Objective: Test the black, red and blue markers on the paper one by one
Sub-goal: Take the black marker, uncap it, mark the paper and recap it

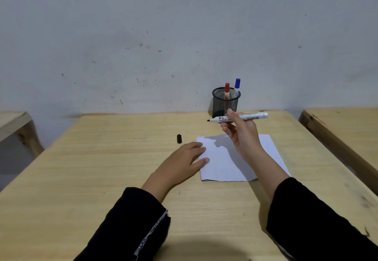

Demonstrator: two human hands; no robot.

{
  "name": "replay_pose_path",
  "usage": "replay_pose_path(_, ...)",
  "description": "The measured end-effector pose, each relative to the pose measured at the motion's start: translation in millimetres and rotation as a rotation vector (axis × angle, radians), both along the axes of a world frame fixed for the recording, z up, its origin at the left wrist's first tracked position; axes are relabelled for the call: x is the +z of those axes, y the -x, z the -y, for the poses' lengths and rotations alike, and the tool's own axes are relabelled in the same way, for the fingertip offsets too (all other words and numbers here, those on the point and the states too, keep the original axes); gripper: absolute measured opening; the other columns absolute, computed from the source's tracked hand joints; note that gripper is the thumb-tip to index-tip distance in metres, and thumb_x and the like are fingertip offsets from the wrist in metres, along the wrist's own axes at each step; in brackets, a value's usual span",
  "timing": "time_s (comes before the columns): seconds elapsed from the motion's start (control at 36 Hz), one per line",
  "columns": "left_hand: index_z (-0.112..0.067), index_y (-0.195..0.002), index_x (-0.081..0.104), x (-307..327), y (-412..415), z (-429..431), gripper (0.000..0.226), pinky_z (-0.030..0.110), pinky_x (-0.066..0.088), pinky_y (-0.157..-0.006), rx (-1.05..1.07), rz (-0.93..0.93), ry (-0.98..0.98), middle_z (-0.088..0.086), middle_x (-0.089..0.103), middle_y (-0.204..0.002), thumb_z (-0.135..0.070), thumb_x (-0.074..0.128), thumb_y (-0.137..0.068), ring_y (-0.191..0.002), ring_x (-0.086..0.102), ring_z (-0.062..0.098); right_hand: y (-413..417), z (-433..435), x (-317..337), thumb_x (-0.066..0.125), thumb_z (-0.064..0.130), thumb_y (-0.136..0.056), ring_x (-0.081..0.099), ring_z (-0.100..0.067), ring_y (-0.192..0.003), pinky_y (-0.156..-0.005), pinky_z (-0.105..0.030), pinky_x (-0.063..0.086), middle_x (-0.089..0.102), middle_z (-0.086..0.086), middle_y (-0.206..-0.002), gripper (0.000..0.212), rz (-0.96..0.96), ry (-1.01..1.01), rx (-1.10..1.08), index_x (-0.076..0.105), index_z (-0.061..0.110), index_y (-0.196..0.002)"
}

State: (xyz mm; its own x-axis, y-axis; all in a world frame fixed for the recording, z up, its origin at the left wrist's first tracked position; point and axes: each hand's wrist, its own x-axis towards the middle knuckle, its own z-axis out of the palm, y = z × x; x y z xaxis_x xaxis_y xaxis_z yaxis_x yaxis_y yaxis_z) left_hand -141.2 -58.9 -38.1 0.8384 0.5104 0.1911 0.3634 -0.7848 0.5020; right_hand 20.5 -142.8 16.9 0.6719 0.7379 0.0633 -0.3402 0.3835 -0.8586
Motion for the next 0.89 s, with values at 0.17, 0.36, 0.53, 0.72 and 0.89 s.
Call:
replay_pose_path(0.17,-0.021,-0.136,0.049,-5,0,2,0.05,0.027,0.033,-0.109,0.02,-0.013,0.037,-0.007,0.036,-0.151,-0.046,0.047,-0.093,-0.135,0.037,0.006,12,-29,-10,0.064,0.007,-0.086,0.063,-0.013,-0.059,-0.06,-0.016,0.055,0.063,-0.007,-0.068,0.008,0.07,0.071,0.038,0.057,0.003,-0.085)
replay_pose_path(0.36,-0.022,-0.139,0.045,-7,-1,4,0.051,0.029,0.032,-0.111,0.033,-0.024,0.038,-0.009,0.033,-0.153,-0.046,0.045,-0.093,-0.138,0.031,0.004,25,-47,-36,0.069,0.009,-0.081,0.06,0.0,-0.053,-0.052,-0.011,0.047,0.059,-0.002,-0.07,0.014,0.209,0.233,-0.072,0.057,0.006,-0.088)
replay_pose_path(0.53,-0.024,-0.137,0.047,-6,-2,2,0.05,0.021,0.029,-0.103,0.032,-0.027,0.039,-0.008,0.035,-0.153,-0.044,0.048,-0.092,-0.138,0.033,0.006,25,-52,-42,0.066,0.015,-0.082,0.062,0.004,-0.056,-0.049,-0.01,0.046,0.062,0.0,-0.075,0.01,0.296,0.279,-0.122,0.056,0.018,-0.081)
replay_pose_path(0.72,-0.022,-0.136,0.049,-2,-1,2,0.049,0.03,0.036,-0.107,0.03,-0.036,0.059,-0.007,0.038,-0.151,-0.044,0.049,-0.092,-0.135,0.038,0.008,23,-53,-42,0.066,0.012,-0.083,0.059,0.005,-0.05,-0.046,-0.009,0.045,0.059,0.0,-0.072,0.014,0.264,0.278,-0.134,0.054,0.018,-0.078)
replay_pose_path(0.89,-0.021,-0.137,0.048,-2,-1,2,0.05,0.029,0.035,-0.107,0.027,-0.042,0.058,-0.006,0.036,-0.152,-0.044,0.048,-0.092,-0.136,0.037,0.009,25,-54,-43,0.065,0.01,-0.083,0.058,0.004,-0.048,-0.048,-0.01,0.046,0.057,0.0,-0.066,0.015,0.317,0.279,-0.124,0.053,0.016,-0.075)
